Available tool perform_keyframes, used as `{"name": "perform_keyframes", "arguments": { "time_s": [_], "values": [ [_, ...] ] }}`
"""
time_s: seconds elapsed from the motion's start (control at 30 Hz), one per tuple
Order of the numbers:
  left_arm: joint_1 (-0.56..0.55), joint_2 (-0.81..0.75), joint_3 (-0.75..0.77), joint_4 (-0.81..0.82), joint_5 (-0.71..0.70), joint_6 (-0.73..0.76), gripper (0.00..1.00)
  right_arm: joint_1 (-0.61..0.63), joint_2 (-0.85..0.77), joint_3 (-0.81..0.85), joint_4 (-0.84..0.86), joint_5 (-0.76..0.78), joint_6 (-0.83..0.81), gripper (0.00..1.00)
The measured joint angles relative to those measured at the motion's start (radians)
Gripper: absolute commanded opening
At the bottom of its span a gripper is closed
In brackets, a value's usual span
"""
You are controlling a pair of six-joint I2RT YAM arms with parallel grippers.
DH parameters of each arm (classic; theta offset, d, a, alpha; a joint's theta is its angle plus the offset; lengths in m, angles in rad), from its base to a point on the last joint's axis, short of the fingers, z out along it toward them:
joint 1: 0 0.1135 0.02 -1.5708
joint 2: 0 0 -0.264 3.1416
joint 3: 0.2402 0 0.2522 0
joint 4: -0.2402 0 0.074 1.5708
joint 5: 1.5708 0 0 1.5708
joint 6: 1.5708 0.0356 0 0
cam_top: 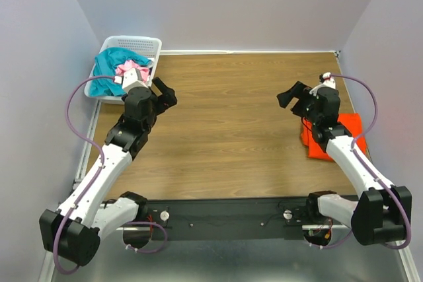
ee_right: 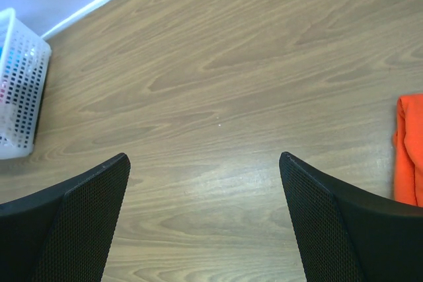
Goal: Fold and stack the t-shirts
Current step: Reset both grippers
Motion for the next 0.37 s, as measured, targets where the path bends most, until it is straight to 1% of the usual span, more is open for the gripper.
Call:
{"name": "perform_keyframes", "arguments": {
  "time_s": [0.13,0.37],
  "values": [
    [0.0,-0.036,-0.027,0.004,-0.037,-0.011,0.98,0.0,-0.027,-0.006,0.007,0.003,0.0,1.0],
    [0.0,-0.052,-0.048,0.004,-0.072,-0.019,0.98,0.0,-0.083,-0.028,0.014,0.01,-0.004,1.0]
  ]
}}
